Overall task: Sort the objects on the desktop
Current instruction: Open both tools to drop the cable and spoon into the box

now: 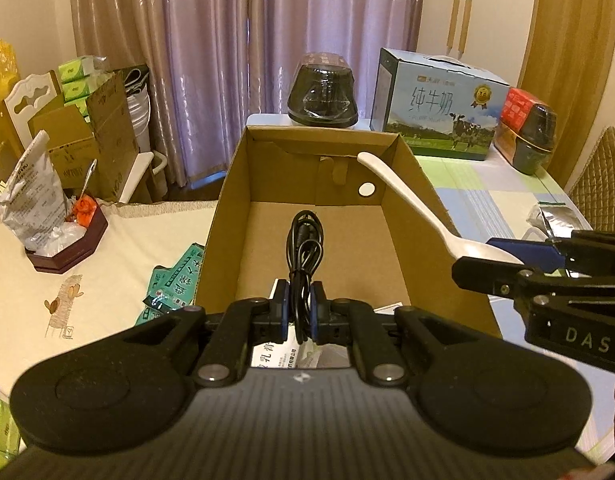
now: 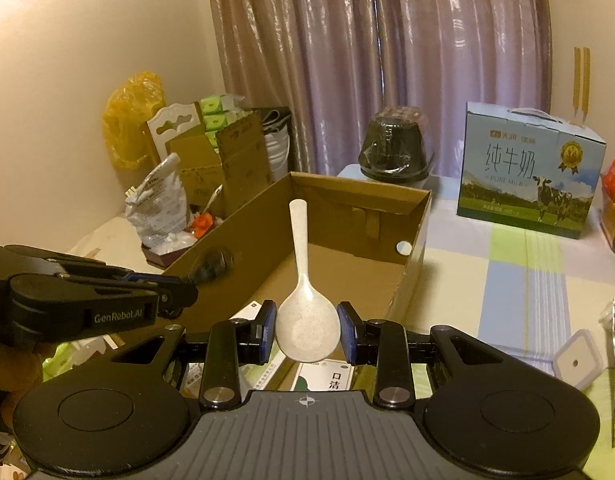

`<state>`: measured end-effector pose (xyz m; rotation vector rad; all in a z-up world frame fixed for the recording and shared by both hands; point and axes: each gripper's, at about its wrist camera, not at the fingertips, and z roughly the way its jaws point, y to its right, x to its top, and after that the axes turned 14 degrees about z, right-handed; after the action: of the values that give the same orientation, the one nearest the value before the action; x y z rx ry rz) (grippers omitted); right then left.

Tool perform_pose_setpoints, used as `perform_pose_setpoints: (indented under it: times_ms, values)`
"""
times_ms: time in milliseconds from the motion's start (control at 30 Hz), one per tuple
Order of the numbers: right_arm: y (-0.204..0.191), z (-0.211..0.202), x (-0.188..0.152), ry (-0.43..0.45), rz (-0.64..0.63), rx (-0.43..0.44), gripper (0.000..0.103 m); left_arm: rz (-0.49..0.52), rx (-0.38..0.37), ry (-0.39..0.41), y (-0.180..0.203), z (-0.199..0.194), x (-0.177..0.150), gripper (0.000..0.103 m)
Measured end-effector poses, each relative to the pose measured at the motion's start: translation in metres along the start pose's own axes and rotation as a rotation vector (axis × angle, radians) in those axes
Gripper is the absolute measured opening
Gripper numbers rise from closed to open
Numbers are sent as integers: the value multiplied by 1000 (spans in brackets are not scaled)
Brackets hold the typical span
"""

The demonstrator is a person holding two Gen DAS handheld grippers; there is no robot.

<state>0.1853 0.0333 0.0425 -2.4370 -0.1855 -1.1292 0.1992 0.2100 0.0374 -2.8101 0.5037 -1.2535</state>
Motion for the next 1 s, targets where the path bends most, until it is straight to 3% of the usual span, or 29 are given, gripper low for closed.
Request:
perform_pose_setpoints:
  times_ms: [367, 600, 733, 800, 1000]
  values:
    - [1, 7, -1, -13, 17, 0, 30, -26, 18, 8, -11, -4, -5, 22]
    - [2, 16, 2, -34, 67, 30, 31, -44, 25, 38, -17, -16, -6, 49]
    - [10, 15, 5, -26, 115, 51, 54, -48, 34, 41, -18, -20, -9, 59]
    - [17, 10, 6, -14, 124, 36, 55, -47, 34, 38, -18, -21, -10, 66]
    - [51, -13, 4, 7, 194, -7, 64, -67, 48, 30, -15, -24, -10, 72]
